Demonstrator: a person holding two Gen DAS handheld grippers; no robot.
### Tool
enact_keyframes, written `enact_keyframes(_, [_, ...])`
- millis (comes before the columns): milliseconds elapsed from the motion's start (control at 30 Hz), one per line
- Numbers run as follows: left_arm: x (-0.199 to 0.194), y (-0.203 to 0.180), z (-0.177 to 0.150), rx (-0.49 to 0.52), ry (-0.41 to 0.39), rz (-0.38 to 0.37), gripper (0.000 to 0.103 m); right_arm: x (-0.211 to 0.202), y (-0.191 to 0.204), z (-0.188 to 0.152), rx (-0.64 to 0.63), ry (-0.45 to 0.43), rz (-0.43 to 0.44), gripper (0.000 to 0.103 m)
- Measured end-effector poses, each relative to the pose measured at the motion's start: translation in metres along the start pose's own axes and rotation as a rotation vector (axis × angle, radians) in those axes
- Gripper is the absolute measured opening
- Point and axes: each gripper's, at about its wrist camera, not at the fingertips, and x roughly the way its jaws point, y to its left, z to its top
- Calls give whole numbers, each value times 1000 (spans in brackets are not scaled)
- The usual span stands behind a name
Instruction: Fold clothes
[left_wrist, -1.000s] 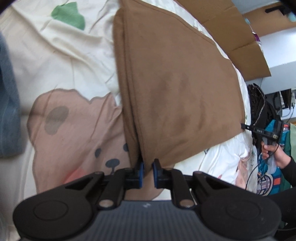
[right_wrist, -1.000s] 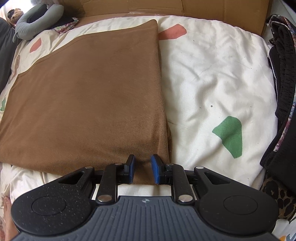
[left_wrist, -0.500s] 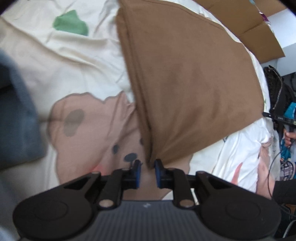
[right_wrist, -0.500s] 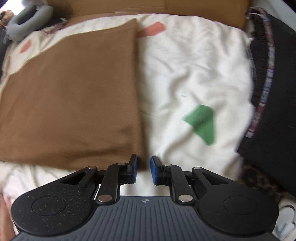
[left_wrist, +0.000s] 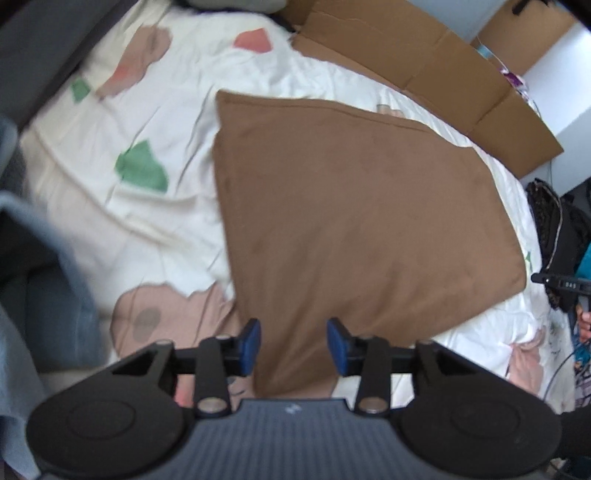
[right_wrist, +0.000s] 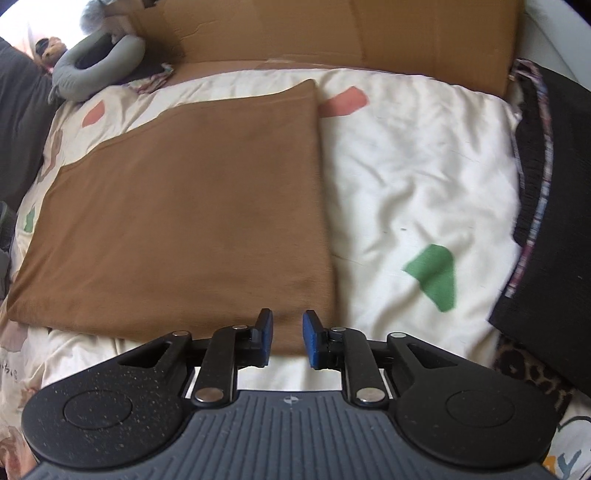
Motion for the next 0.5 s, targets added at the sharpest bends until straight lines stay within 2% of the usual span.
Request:
enact_keyframes(33, [2,-7,1,4,-6,23,55,2,5,2,-10,-3,8,31])
enact_keyframes(133, [14,-27,3,-2,-19,62,57,7,21,3,-39,-19,14,40])
enact_keyframes(200, [20,-36,0,-24,-30,80,62,14,30,6,-48,-20,8,40])
enact_keyframes(300, [34,-56,-3,-14,-27,173,64,25,41,11,-61,-16,-16,40])
enact_keyframes(367, [44,-66,-5,-45,-30,205,65,30,46,15,-63,-13,-16,40])
enact_keyframes(500, [58,-83,-11,-123,-59,260,77,39,55,20,-56,-12,-12,44])
